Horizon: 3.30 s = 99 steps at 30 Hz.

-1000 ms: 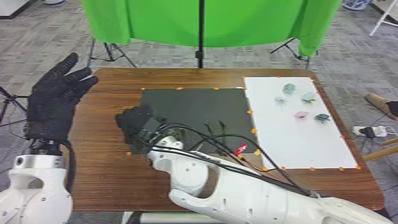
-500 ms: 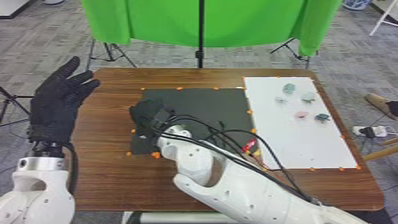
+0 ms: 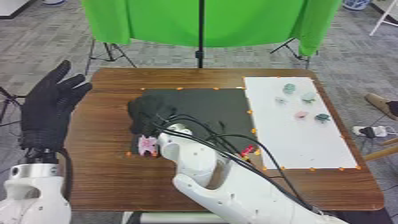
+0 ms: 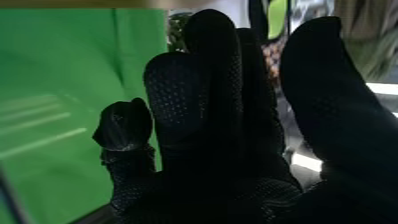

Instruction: Arrange flowers

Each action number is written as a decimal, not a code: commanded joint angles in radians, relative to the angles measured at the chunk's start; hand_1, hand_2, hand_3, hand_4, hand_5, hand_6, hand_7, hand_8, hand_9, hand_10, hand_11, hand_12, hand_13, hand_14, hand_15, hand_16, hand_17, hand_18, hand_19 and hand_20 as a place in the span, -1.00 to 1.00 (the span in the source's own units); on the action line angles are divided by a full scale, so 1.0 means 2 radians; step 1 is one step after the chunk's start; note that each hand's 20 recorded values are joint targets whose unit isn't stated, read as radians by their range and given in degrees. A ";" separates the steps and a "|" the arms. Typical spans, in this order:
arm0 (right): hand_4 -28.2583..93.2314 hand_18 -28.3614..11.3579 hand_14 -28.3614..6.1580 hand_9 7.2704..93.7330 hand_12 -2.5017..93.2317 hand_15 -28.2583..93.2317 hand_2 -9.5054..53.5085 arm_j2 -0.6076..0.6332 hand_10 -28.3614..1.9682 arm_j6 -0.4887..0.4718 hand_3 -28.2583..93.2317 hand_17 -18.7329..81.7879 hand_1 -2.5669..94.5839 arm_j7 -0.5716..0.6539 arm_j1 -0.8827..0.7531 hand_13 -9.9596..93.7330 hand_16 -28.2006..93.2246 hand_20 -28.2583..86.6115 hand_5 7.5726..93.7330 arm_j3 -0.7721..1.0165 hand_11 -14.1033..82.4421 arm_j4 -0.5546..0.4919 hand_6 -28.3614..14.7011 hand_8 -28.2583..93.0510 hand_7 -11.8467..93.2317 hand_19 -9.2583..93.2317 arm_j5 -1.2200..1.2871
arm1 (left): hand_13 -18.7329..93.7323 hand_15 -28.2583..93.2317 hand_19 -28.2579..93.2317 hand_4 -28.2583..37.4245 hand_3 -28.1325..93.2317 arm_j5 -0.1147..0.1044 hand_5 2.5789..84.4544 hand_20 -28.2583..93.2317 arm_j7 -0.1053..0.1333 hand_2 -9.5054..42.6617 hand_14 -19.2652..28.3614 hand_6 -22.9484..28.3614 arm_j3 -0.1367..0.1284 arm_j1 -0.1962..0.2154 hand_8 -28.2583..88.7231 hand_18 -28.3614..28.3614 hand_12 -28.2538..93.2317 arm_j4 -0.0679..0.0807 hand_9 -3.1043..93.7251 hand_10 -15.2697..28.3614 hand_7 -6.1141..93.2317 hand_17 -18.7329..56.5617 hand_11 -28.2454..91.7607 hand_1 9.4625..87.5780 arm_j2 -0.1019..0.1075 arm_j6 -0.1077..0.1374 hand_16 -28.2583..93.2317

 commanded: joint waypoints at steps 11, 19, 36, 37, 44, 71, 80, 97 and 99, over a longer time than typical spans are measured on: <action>-1.00 -0.88 -0.11 0.46 -0.62 0.70 -1.00 0.278 -0.23 0.067 0.68 -0.03 -0.18 0.217 -0.024 0.41 -0.30 0.46 0.20 0.158 -0.03 -0.062 0.26 -0.72 -0.55 1.00 0.120 | -0.27 0.24 0.15 -0.79 0.67 -0.016 -0.21 -0.23 0.013 -0.26 0.83 0.23 0.015 0.049 -0.67 0.70 -0.33 0.007 -0.26 0.59 -0.64 -0.80 -0.11 -0.58 -0.027 0.008 -0.63; -1.00 -0.92 -0.17 0.38 -0.63 0.71 -1.00 0.319 -0.34 0.041 0.69 -0.04 -0.20 0.268 -0.030 0.37 -0.33 0.46 0.09 0.177 -0.05 -0.001 0.27 -0.72 -0.54 1.00 0.156 | -0.27 0.24 0.15 -0.79 0.67 -0.012 -0.21 -0.23 0.009 -0.26 0.83 0.23 0.016 0.040 -0.67 0.70 -0.33 0.010 -0.26 0.59 -0.64 -0.80 -0.10 -0.58 -0.030 0.004 -0.63; -1.00 -0.99 -0.25 0.39 -0.63 0.71 -1.00 0.298 -0.39 -0.042 0.68 -0.08 -0.22 0.290 -0.048 0.33 -0.35 0.48 0.19 0.197 -0.07 0.013 0.31 -0.72 -0.49 1.00 0.181 | -0.26 0.26 0.16 -0.78 0.67 -0.012 -0.21 -0.23 0.017 -0.27 0.84 0.23 0.014 0.043 -0.67 0.70 -0.33 0.007 -0.25 0.60 -0.64 -0.80 -0.10 -0.57 -0.030 0.004 -0.63; -1.00 -0.99 -0.25 0.40 -0.63 0.71 -1.00 0.298 -0.38 -0.046 0.69 -0.08 -0.21 0.291 -0.051 0.34 -0.35 0.48 0.20 0.199 -0.08 0.013 0.31 -0.72 -0.49 1.00 0.180 | -0.26 0.26 0.16 -0.78 0.67 -0.010 -0.21 -0.23 0.012 -0.27 0.84 0.23 0.014 0.040 -0.67 0.70 -0.33 0.007 -0.25 0.60 -0.64 -0.80 -0.10 -0.57 -0.032 0.002 -0.63; -1.00 -1.00 -0.11 0.53 -0.61 0.68 -1.00 0.297 -0.24 -0.003 0.72 -0.01 -0.03 0.298 -0.035 0.43 -0.34 0.46 0.35 0.156 -0.12 0.042 0.36 -0.73 -0.44 1.00 0.158 | -0.26 0.26 0.16 -0.77 0.67 -0.013 -0.21 -0.23 0.012 -0.27 0.84 0.23 0.021 0.033 -0.67 0.70 -0.33 0.012 -0.25 0.59 -0.64 -0.80 -0.10 -0.57 -0.031 0.001 -0.64; -1.00 -0.74 0.44 1.00 -0.27 0.48 -1.00 0.124 0.42 0.116 0.59 0.22 0.32 0.104 0.073 0.82 -0.18 0.40 0.85 0.009 -0.32 -0.002 0.27 -0.43 -0.39 1.00 0.100 | -0.27 0.26 0.16 -0.78 0.67 -0.004 -0.21 -0.23 0.005 -0.27 0.84 0.23 0.015 0.040 -0.67 0.70 -0.33 0.010 -0.25 0.59 -0.64 -0.80 -0.10 -0.57 -0.042 -0.004 -0.64; -1.00 -0.71 0.44 1.00 -0.27 0.50 -1.00 0.004 0.45 0.075 0.60 0.20 0.29 0.068 0.108 0.80 -0.17 0.40 0.83 -0.030 -0.34 0.101 0.32 -0.45 -0.39 1.00 0.078 | -0.27 0.26 0.16 -0.78 0.67 0.008 -0.21 -0.22 -0.018 -0.27 0.84 0.23 0.025 -0.004 -0.67 0.70 -0.33 0.019 -0.25 0.59 -0.64 -0.80 -0.10 -0.58 -0.028 -0.021 -0.64; -1.00 -0.54 0.43 0.96 -0.30 0.62 -1.00 0.000 0.47 0.068 0.38 0.12 0.35 0.105 0.149 0.66 -0.22 0.43 0.77 -0.097 -0.34 0.147 0.50 -0.53 -0.48 1.00 0.079 | -0.26 0.26 0.16 -0.78 0.67 0.010 -0.21 -0.22 -0.027 -0.27 0.84 0.23 0.033 -0.033 -0.67 0.70 -0.33 0.027 -0.25 0.60 -0.64 -0.80 -0.10 -0.57 -0.018 -0.027 -0.64; -1.00 -0.51 0.40 0.92 -0.35 0.67 -1.00 0.001 0.46 0.066 0.29 0.09 0.36 0.101 0.151 0.61 -0.22 0.48 0.73 -0.098 -0.28 0.147 0.49 -0.53 -0.49 1.00 0.083 | -0.27 0.26 0.16 -0.78 0.67 0.011 -0.21 -0.22 -0.031 -0.27 0.84 0.23 0.036 -0.038 -0.67 0.70 -0.33 0.028 -0.25 0.60 -0.64 -0.80 -0.10 -0.57 -0.020 -0.029 -0.64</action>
